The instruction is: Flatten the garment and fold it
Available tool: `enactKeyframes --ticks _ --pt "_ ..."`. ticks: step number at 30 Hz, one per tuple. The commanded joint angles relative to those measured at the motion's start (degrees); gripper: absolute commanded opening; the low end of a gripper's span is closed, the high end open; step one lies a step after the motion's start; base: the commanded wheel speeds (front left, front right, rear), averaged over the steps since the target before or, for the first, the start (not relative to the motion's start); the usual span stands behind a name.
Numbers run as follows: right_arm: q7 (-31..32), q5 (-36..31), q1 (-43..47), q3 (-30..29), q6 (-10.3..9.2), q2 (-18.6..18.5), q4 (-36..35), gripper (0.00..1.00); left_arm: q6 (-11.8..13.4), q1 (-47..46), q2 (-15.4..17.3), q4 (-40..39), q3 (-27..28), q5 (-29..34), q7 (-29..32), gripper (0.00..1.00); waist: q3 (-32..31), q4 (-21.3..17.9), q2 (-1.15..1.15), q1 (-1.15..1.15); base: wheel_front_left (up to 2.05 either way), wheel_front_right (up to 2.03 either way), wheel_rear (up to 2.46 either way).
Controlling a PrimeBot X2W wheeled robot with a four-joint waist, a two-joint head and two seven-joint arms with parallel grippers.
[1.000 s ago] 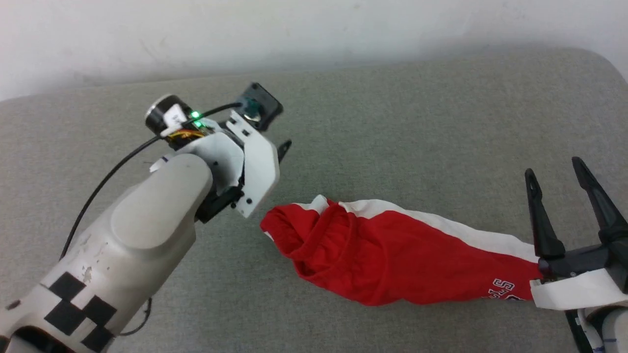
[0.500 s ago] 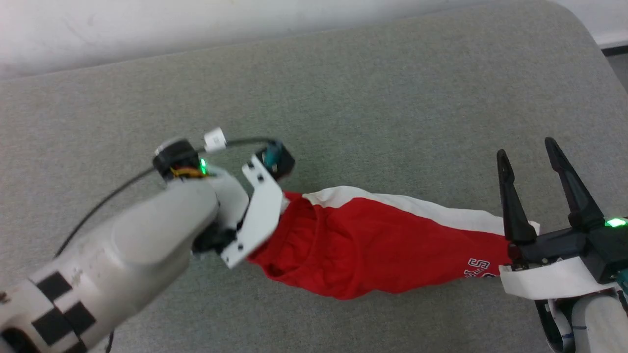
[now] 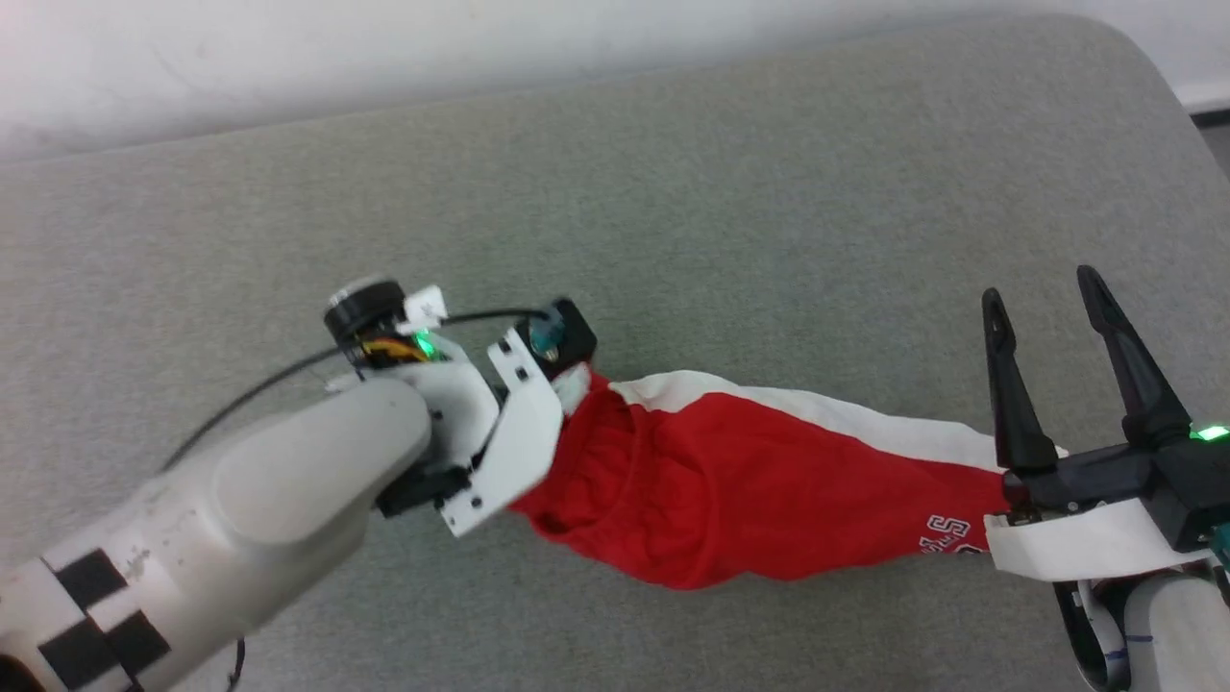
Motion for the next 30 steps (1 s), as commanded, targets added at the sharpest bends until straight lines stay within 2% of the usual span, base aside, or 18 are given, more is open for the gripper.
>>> enactKeyframes --ticks 1,9,13,20,21,22,30 --pt "-0.3 -0.3 0.6 -0.4 -0.11 0.0 -0.3 1.00 -0.4 -2.2 1.0 0.7 -0.1 -0.1 -3.3 0.00 -2.4 2.4 0.00 0.00 0.00 0.00 0.00" --pt "-0.3 -0.7 2.4 -0.7 -0.11 0.4 -1.2 1.00 -0.4 -2.1 5.4 9.1 -0.1 -4.1 -9.4 0.00 -3.6 3.9 0.00 0.00 0.00 0.00 0.00" --pt "-0.3 -1.1 2.7 -0.3 -0.11 0.5 -1.1 1.00 -0.4 2.0 7.4 16.4 -0.1 -7.2 -9.1 0.00 -3.0 3.2 0.00 0.00 0.00 0.00 0.00" --pt "-0.3 -1.0 3.4 -0.9 -0.11 0.8 -0.3 1.00 -0.4 8.0 7.0 23.4 0.0 -12.5 -8.8 0.00 -2.8 2.9 0.00 0.00 0.00 0.00 0.00" --pt "-0.3 -1.0 3.5 -1.1 -0.11 0.8 -0.3 1.00 -0.4 8.2 6.6 24.0 0.2 -13.0 -9.4 0.31 -2.9 3.1 0.00 0.00 0.00 0.00 0.00" --pt "-0.3 -1.0 3.8 -1.3 -0.11 0.8 -0.2 1.00 -0.4 8.0 6.1 24.6 0.4 -13.1 -10.3 1.00 -3.2 3.5 0.00 0.00 0.00 0.00 0.00" --pt "-0.3 -1.1 4.7 -1.4 -0.11 0.6 -0.3 1.00 -0.4 0.5 5.4 23.1 0.7 -10.7 -14.6 1.00 -6.1 6.1 0.00 0.00 0.00 0.00 0.00"
